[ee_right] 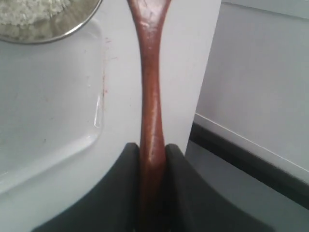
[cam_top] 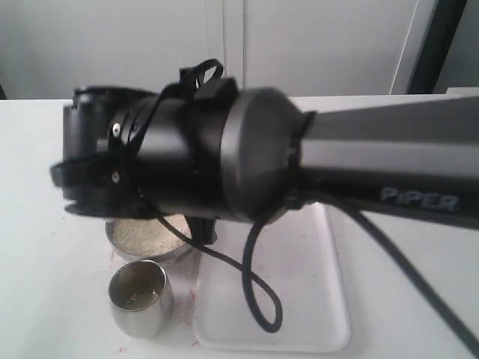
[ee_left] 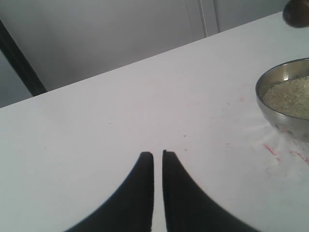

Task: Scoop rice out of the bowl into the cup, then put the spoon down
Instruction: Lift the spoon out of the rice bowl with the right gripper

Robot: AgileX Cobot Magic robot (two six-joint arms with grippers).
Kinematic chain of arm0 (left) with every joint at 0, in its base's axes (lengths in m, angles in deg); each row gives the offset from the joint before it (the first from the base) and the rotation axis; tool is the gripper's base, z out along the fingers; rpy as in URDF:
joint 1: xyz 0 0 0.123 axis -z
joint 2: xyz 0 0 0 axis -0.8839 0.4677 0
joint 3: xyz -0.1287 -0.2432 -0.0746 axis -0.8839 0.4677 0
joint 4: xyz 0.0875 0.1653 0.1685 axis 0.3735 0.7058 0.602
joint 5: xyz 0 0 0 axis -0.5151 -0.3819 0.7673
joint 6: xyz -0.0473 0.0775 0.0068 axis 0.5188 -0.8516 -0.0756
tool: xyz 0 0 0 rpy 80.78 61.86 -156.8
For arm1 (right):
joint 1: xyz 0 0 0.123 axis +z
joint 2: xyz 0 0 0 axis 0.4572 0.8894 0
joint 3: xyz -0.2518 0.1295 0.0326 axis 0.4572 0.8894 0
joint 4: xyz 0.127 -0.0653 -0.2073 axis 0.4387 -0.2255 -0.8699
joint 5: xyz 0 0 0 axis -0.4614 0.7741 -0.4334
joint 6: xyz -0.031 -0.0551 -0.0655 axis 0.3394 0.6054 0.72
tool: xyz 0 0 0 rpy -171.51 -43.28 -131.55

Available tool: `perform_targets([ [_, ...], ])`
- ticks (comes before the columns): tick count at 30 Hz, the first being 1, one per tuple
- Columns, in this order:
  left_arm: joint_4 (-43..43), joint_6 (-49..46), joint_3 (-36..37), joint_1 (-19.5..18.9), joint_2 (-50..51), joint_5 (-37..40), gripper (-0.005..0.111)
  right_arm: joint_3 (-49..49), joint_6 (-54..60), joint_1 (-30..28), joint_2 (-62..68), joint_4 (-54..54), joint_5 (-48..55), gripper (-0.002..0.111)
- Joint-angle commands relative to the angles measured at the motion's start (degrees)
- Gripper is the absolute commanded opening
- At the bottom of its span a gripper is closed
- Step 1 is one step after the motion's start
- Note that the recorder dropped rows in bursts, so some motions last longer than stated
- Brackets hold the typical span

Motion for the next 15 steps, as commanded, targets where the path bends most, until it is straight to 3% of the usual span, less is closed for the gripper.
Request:
perform_targets([
  [1, -0.5, 0.08, -0.36, 0.39, 0.05, -0.33, 0.014, 4.07, 0.48, -0.66, 3.09, -4.65, 0.27, 0.0],
  [10, -0.5, 0.08, -0.36, 0.39, 0.05, -0.33, 0.014, 9.87, -7.21, -1.39, 6.92, -13.09, -0.1, 0.0],
  [15, -0.5, 0.08, -0.36, 0.39, 0.05, -0.33, 0.014, 9.88, -9.19, -1.78, 7.04, -13.41, -6.99, 0.0],
])
